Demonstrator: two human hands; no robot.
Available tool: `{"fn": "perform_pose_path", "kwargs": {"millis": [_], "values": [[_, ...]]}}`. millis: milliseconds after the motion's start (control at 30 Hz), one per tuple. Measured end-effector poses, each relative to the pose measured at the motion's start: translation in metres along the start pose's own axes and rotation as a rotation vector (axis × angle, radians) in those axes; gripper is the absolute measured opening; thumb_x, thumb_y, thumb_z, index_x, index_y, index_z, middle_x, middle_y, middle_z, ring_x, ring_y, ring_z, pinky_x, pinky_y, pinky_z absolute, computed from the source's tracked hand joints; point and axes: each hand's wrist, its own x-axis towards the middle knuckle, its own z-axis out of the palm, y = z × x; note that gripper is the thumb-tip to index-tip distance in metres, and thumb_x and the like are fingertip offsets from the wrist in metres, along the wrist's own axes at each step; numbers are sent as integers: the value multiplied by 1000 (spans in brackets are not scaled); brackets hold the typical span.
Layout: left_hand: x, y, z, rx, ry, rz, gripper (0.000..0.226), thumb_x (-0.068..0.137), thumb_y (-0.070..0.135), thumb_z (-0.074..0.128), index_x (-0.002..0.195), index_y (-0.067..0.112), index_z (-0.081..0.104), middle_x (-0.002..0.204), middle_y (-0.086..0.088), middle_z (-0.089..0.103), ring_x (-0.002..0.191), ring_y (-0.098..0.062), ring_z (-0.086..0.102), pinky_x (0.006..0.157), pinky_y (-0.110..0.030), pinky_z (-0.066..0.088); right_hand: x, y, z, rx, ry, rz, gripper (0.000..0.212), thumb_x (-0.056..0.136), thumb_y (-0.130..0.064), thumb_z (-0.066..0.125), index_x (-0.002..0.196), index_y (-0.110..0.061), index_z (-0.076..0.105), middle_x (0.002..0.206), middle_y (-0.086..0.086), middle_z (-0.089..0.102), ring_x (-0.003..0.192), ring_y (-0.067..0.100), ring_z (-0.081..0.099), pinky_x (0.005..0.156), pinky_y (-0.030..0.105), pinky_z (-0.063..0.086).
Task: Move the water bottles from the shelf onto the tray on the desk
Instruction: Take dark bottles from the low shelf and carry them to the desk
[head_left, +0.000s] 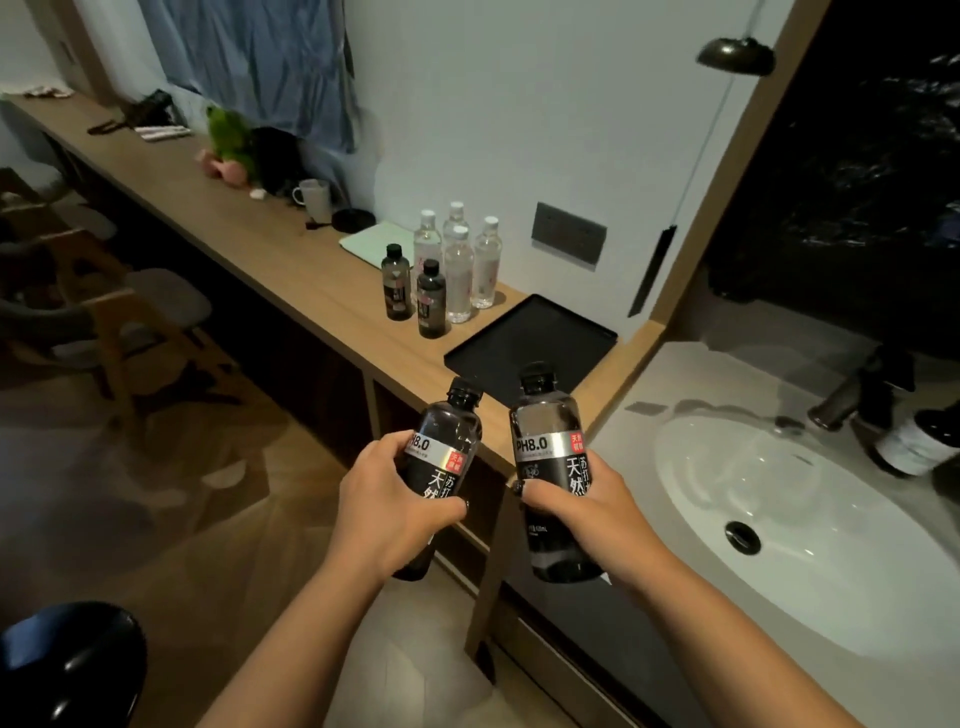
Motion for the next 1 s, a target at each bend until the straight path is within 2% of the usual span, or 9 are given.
{"fn": "perform_pose_path", "kwargs": {"millis": [100, 267, 333, 400, 500, 700, 867, 1000], "values": [[40, -17, -37, 34, -31, 4, 85, 57, 25, 85, 133, 25, 46, 110, 5, 59, 97, -14, 57, 73, -25, 51, 28, -15, 38, 18, 43, 25, 32, 76, -23, 72, 101, -31, 54, 98, 3, 65, 88, 19, 65, 74, 30, 55], [102, -36, -88, 63, -50, 51, 78, 61, 21, 84, 130, 22, 48, 99, 10, 54, 89, -9, 53, 61, -13, 37, 74, -39, 92, 43, 80, 22, 29, 77, -23, 72, 99, -31, 53, 96, 0, 64, 85, 15, 63, 63, 21, 48], [122, -44, -103, 46, -58, 54, 73, 62, 21, 84, 126, 22, 50, 93, 14, 54, 83, -4, 52, 59, -12, 36, 92, -46, 109, 61, 90, 36, 31, 78, -23, 72, 101, -32, 52, 97, -4, 62, 86, 11, 61, 62, 18, 46], [143, -52, -114, 33, -75, 55, 67, 63, 22, 83, 122, 23, 52, 89, 17, 53, 79, 0, 53, 59, -11, 37, 112, -51, 123, 63, 119, 52, 37, 77, -25, 73, 106, -31, 50, 100, -6, 61, 88, 8, 59, 63, 18, 45], [179, -64, -124, 36, -97, 48, 65, 61, 29, 84, 118, 25, 52, 95, 12, 59, 85, -4, 56, 60, -13, 40, 148, -56, 139, 89, 173, 100, 47, 74, -29, 75, 112, -30, 46, 101, -8, 59, 90, 9, 58, 64, 21, 46], [263, -79, -129, 46, -109, 35, 67, 58, 35, 84, 115, 30, 49, 92, 17, 58, 84, -1, 57, 61, -13, 43, 240, -53, 157, 119, 200, 198, 47, 73, -32, 74, 113, -28, 50, 103, -2, 61, 93, 15, 60, 72, 29, 50], [346, -80, -132, 87, -140, 31, 78, 55, 40, 84, 122, 26, 46, 99, 11, 59, 95, -11, 58, 79, -27, 51, 313, -61, 165, 157, 280, 268, 42, 75, -28, 73, 109, -23, 49, 98, 2, 61, 85, 16, 61, 59, 25, 46], [403, -78, -131, 92, -168, 58, 74, 59, 35, 85, 120, 25, 45, 97, 12, 54, 91, -10, 53, 74, -24, 46, 359, -68, 169, 129, 320, 269, 42, 71, -27, 75, 108, -22, 54, 97, 2, 64, 87, 17, 62, 66, 29, 48]]}}
